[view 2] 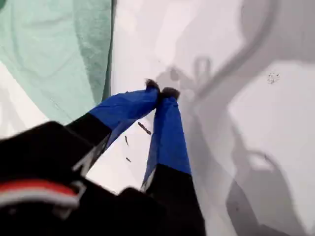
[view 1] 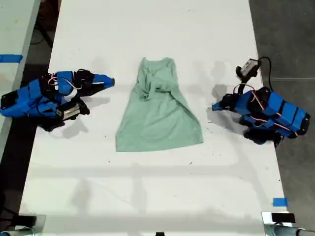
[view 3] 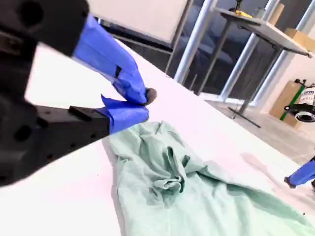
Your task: Fold t shirt
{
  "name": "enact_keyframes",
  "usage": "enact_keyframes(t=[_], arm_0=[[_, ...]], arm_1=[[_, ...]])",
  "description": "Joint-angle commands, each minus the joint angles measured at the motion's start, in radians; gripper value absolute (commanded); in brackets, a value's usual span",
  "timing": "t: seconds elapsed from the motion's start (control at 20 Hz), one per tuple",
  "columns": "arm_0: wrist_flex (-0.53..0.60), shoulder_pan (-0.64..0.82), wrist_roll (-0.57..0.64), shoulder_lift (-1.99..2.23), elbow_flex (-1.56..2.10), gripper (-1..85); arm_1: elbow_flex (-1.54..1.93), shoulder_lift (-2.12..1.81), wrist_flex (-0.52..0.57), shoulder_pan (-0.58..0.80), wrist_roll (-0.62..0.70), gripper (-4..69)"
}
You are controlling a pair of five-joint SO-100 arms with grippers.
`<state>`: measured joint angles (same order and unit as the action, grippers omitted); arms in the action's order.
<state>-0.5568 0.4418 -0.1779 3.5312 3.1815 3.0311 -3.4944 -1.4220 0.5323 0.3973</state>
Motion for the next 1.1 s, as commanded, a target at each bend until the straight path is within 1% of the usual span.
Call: enact_keyframes(t=[0.0,0.25,0.35,0.45,0.55,0.65,0.75,0.85,0.95,1.05], arm_0=[[0.034,-0.012,0.023,0.006,0.005,-0.2],[0.034,-0.012,0.023,0.006,0.005,-0.2],[0.034,-0.008,0.023,0.006,0.005,-0.2],[0.037,0.0,0.032,0.006,0.005,-0.2],[0.04,0.003,0.037,0.006,0.005,-0.2],[0.04,0.002,0.037,0.006,0.005,-0.2],[0.037,-0.003,0.035,0.006,0.005,-0.2],[0.037,-0.005,0.037,0.006,0.005,-0.2],[0.041,0.003,0.041,0.006,0.005,-0.2],[0.041,0.005,0.044,0.006,0.005,-0.2]], arm_1=[[0.035,-0.011,0.018,-0.018,-0.049,1.6],[-0.021,-0.006,0.009,-0.041,-0.063,1.4],[-0.132,0.026,-0.023,-0.061,-0.121,1.4],[-0.267,0.227,0.012,-0.086,-0.169,1.4],[-0.457,0.555,0.067,-0.153,-0.195,1.4],[-0.649,0.813,0.069,-0.221,-0.222,1.4],[-0.752,0.943,0.054,-0.308,-0.287,12.0],[-0.784,1.014,0.086,-0.405,-0.331,20.5],[-0.856,1.129,0.069,-0.482,-0.362,23.2],[-0.885,1.22,0.083,-0.511,-0.367,25.2]])
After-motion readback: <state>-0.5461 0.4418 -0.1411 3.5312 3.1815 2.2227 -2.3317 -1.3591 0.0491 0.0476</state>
